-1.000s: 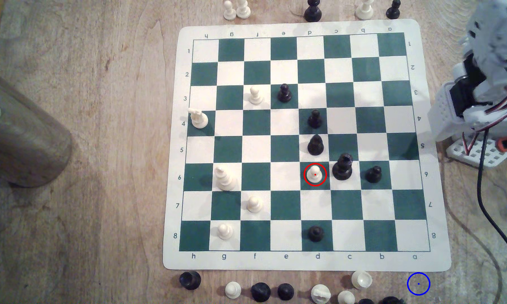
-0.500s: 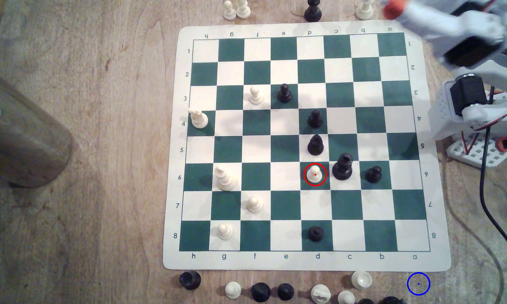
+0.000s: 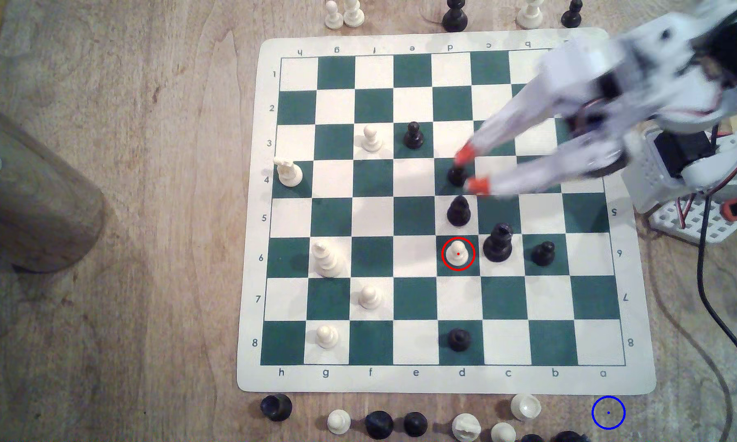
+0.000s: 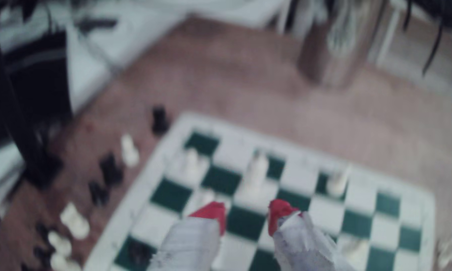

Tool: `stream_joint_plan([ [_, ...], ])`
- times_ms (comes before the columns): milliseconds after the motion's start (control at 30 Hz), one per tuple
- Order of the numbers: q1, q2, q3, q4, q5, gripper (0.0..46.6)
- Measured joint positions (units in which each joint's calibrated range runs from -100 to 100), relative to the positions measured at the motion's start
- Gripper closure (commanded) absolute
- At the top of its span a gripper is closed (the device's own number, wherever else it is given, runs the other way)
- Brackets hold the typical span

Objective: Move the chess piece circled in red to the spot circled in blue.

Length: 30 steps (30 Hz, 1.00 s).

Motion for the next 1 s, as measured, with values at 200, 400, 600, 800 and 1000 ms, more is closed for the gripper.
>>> stream_joint_plan([
  [200,-2.29,10.72,0.09,6.45,-0.15,30.1],
  [400,-3.32,17.68,-0.72,7.41,-0.15,30.8],
  [600,-2.58,26.06,-0.72,4.62,0.15,31.7],
  [800,-1.55,31.42,-0.72,2.39,0.24,32.1],
  [1000,-1.40,36.28,-0.72,0.72,0.24,33.0],
])
